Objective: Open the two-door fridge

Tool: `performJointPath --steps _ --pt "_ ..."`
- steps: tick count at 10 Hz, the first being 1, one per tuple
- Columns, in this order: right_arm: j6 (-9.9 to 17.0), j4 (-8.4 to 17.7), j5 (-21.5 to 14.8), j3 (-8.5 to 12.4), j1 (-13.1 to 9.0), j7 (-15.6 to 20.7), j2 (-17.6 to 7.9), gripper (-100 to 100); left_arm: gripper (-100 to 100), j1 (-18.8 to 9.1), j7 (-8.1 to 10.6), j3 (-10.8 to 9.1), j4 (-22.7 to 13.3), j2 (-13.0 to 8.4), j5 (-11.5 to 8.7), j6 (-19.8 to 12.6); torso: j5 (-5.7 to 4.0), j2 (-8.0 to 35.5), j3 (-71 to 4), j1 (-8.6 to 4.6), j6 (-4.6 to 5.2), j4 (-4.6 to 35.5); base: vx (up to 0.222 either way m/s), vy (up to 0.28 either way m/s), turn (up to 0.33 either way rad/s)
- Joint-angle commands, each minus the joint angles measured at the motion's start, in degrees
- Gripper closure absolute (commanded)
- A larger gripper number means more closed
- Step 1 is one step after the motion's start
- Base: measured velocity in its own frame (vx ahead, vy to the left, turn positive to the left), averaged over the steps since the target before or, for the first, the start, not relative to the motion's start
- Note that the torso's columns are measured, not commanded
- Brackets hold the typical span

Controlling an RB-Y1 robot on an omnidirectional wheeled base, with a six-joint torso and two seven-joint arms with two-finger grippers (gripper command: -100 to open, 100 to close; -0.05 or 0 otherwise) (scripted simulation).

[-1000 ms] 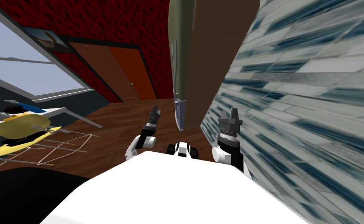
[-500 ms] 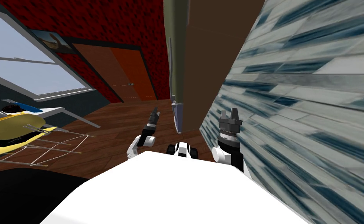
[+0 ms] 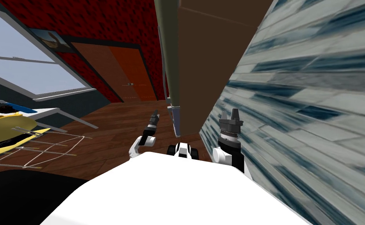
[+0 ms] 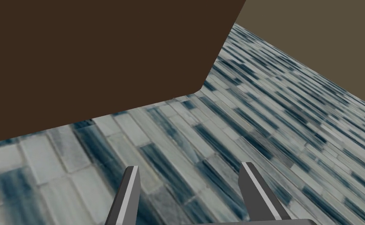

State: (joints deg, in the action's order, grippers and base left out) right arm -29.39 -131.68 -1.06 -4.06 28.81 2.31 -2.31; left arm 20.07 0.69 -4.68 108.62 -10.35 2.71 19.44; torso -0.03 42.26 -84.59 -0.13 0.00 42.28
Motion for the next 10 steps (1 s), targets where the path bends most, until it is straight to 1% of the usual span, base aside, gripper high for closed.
performJointPath --steps 1,4,6,8,10 --pt "0.0 0.0 0.0 0.0 -0.01 0.0 0.0 0 -100 -0.65 -0.07 -0.86 -2.95 0.25 -0.37 0.34 0.02 0.17 0.1 0.13 0.01 0.04 0.123 -0.109 0.033" --pt "0.0 0.0 0.0 0.01 -0.01 0.0 -0.01 0 -100 -1.55 -0.17 -2.05 -6.4 1.19 -0.9 0.27 0.05 -0.01 0.01 0.19 0.0 0.0 0.141 -0.096 0.046" --pt "0.0 0.0 0.0 0.01 -0.01 0.0 -0.01 0 -100 -2.11 -0.23 -2.81 -8.5 2.38 -1.22 0.24 0.02 -0.02 -0.01 0.07 0.0 -0.01 0.136 -0.119 0.052" --pt "0.0 0.0 0.0 0.0 -0.01 0.0 0.0 0 -100 -2.59 -0.29 -3.49 -10.31 4.2 -1.51 0.22 0.02 0.07 0.05 0.11 0.0 0.02 0.133 -0.103 0.041" --pt "0.0 0.0 0.0 0.01 -0.01 0.0 -0.01 0 -100 -2.98 -0.33 -4.04 -11.78 6.87 -1.75 0.21 0.06 0.07 0.04 0.2 0.0 0.02 0.108 -0.084 0.053"
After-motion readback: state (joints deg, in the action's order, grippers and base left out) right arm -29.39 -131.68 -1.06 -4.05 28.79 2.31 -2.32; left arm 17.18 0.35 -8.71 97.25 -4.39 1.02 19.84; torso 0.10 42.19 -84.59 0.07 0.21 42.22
